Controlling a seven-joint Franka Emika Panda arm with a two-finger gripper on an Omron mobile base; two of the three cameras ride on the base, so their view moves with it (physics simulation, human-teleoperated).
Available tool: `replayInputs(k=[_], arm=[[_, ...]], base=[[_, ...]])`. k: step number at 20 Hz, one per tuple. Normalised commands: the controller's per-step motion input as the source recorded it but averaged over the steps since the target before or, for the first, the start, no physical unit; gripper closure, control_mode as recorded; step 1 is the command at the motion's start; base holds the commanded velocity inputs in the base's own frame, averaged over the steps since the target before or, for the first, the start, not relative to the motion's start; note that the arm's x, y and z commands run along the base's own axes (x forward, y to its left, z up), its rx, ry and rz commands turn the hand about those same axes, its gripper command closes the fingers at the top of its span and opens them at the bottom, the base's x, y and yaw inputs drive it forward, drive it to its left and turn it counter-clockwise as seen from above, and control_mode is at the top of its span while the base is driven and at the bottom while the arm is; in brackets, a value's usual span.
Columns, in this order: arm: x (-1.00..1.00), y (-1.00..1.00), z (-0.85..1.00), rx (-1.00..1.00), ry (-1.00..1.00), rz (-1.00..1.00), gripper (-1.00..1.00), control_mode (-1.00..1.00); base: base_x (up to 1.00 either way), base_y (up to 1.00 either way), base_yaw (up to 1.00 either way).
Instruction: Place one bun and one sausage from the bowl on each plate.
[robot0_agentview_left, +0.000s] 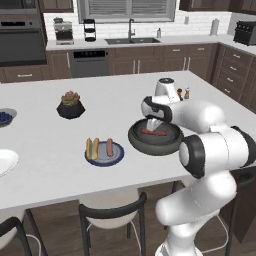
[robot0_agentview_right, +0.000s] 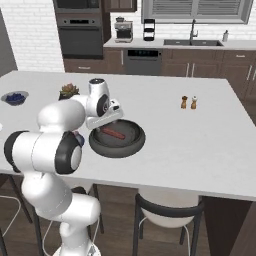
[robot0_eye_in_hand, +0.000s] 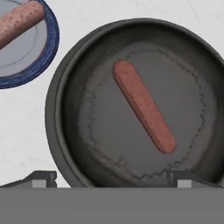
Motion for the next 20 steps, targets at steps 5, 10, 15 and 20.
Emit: replayInputs(k=[5, 10, 15, 20], arm=[[0.47, 0.09, -0.31, 0.0, -0.02, 0.06, -1.0, -1.0], [0.36, 0.0, -0.33, 0.0, -0.03, 0.07, -1.0, -1.0], [0.23, -0.07, -0.4, 0.01, -0.05, 0.05, -1.0, -1.0], [0.27, -0.02, -0.36, 0.0, -0.02, 0.07, -1.0, -1.0]], base=[[0.0, 0.0, 0.0], [0.0, 0.0, 0.0], [0.0, 0.0, 0.0], [0.0, 0.0, 0.0]])
